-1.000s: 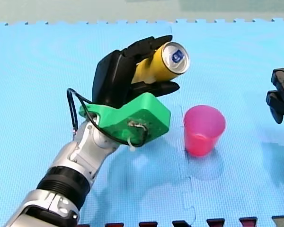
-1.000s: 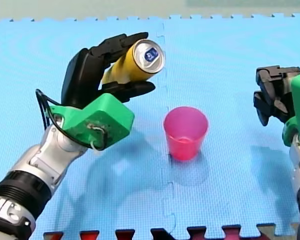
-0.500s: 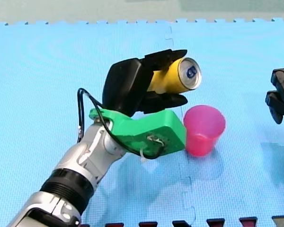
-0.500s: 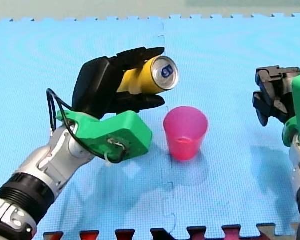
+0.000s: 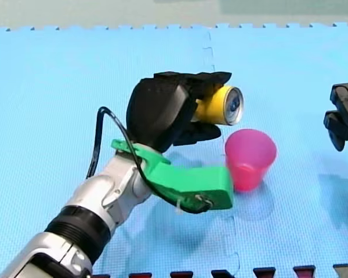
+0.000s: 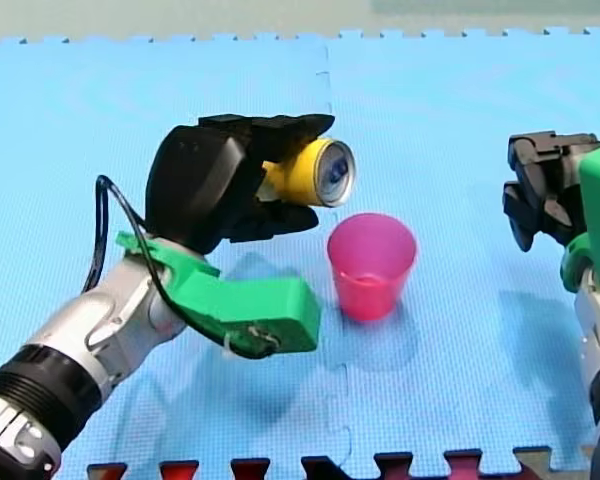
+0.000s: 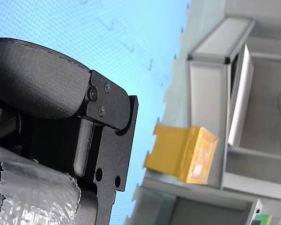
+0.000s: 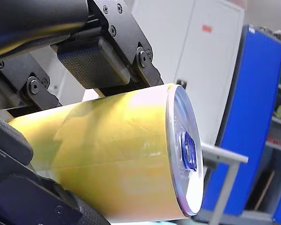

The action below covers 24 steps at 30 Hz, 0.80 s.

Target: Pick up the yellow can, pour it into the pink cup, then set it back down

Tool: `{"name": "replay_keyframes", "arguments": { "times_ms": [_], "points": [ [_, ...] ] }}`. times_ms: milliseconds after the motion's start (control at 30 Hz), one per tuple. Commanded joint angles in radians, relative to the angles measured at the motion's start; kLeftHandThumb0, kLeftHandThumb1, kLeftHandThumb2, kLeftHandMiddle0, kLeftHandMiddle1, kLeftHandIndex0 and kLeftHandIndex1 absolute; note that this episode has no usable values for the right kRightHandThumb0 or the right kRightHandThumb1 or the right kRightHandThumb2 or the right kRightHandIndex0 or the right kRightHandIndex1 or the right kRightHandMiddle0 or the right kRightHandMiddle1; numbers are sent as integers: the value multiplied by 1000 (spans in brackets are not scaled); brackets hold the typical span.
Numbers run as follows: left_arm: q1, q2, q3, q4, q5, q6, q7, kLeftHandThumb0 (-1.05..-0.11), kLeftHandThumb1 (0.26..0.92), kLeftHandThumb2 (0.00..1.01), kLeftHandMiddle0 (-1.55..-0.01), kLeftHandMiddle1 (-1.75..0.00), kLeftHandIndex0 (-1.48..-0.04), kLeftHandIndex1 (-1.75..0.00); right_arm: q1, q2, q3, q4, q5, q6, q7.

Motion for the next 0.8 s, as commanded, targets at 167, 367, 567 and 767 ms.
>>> {"name": "replay_keyframes", "arguments": {
  "times_ms": [167,367,567,767],
  "points": [
    [-10,11,-20,8,4,-4,43,-353,790,5,-1298,-21,-1236,-15,-6,-5,2,-1,-3,-2,-4],
    [-14,20,-36,25,13,-6,86,-358,796,4,-1313,-18,-1242,-9,-5,-4,3,-1,-4,-3,-5],
    [-20,20,-45,46,12,-9,109,-364,795,1,-1313,-10,-1245,-5,-5,-4,2,-1,-3,-5,-6],
    [-29,17,-55,72,12,-14,133,-367,794,0,-1305,-3,-1246,-3,-5,-6,0,1,-2,-4,-3]
  ]
}}
